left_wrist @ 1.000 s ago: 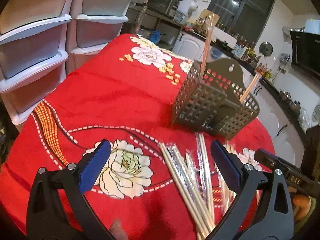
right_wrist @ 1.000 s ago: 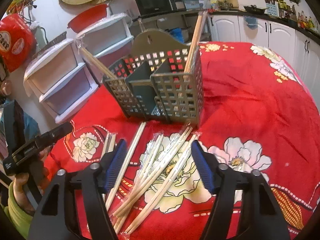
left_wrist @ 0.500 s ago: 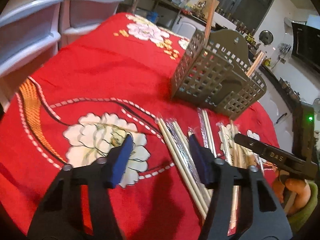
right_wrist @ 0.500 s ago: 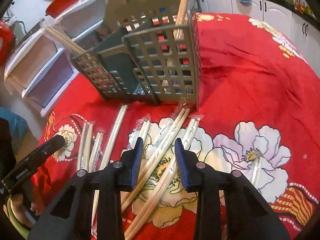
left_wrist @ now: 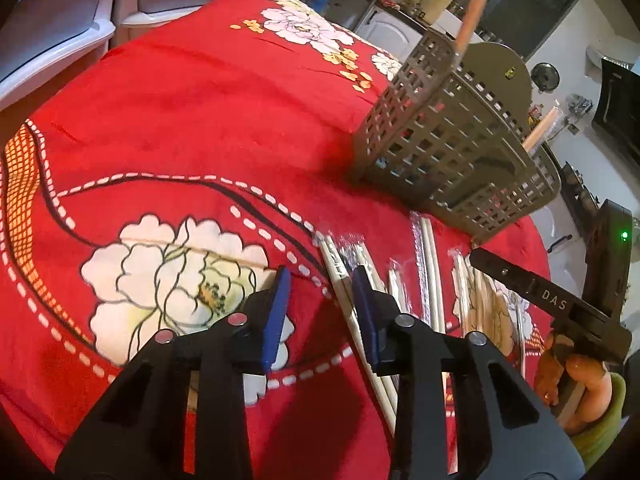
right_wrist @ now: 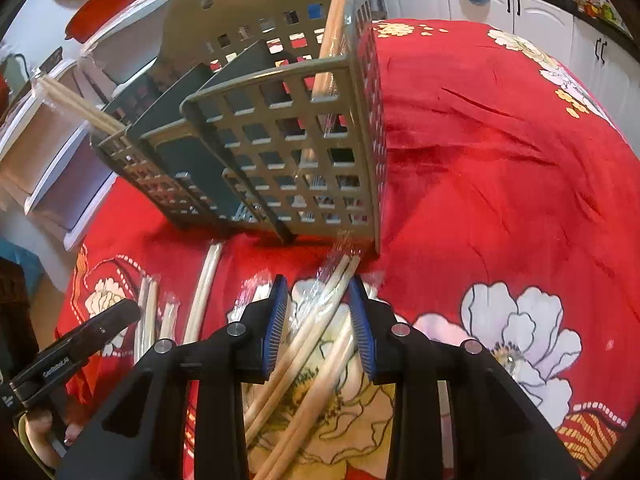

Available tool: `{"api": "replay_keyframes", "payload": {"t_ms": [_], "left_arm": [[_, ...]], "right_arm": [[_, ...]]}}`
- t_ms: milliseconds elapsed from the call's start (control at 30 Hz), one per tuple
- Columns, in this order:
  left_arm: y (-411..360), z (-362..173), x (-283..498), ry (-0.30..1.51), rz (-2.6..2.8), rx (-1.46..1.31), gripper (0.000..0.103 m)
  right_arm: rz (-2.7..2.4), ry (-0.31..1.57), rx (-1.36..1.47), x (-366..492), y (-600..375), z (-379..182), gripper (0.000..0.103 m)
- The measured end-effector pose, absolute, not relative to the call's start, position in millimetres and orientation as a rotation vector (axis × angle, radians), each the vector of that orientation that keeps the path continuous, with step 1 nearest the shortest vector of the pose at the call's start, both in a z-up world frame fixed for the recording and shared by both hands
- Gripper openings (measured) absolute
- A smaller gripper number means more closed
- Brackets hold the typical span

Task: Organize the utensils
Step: 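Grasp another wrapped chopstick pair with the right gripper while the left gripper grasps one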

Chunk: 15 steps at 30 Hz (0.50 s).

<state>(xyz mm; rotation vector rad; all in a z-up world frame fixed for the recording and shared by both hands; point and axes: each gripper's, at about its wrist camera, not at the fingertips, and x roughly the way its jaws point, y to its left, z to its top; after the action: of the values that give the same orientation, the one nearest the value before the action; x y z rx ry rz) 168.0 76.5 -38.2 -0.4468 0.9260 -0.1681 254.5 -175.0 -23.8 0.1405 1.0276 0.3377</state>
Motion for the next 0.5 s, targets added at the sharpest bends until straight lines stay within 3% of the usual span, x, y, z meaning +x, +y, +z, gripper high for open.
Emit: {"api": "replay_keyframes", "payload": {"t_ms": [200,333,500], "left_arm": [[76.0,-38.0,178.7,0.940,-0.170,-0.461,0.022],[76.7,-38.4,184.0,0.946,-0.170,-0.468,0.020],[79.7,-39.5,190.7,0.952,-0.163,-0.479,0.014]], "right_arm": [[0.336,1.001,0.124,254.8,-170.4,-26.8,0.031],[0.372,1.001,0.141,253.6,-170.2,-27.4,0.018],[0.426,1.000,0.174,249.1,-167.8,-25.8,0.013]]}}
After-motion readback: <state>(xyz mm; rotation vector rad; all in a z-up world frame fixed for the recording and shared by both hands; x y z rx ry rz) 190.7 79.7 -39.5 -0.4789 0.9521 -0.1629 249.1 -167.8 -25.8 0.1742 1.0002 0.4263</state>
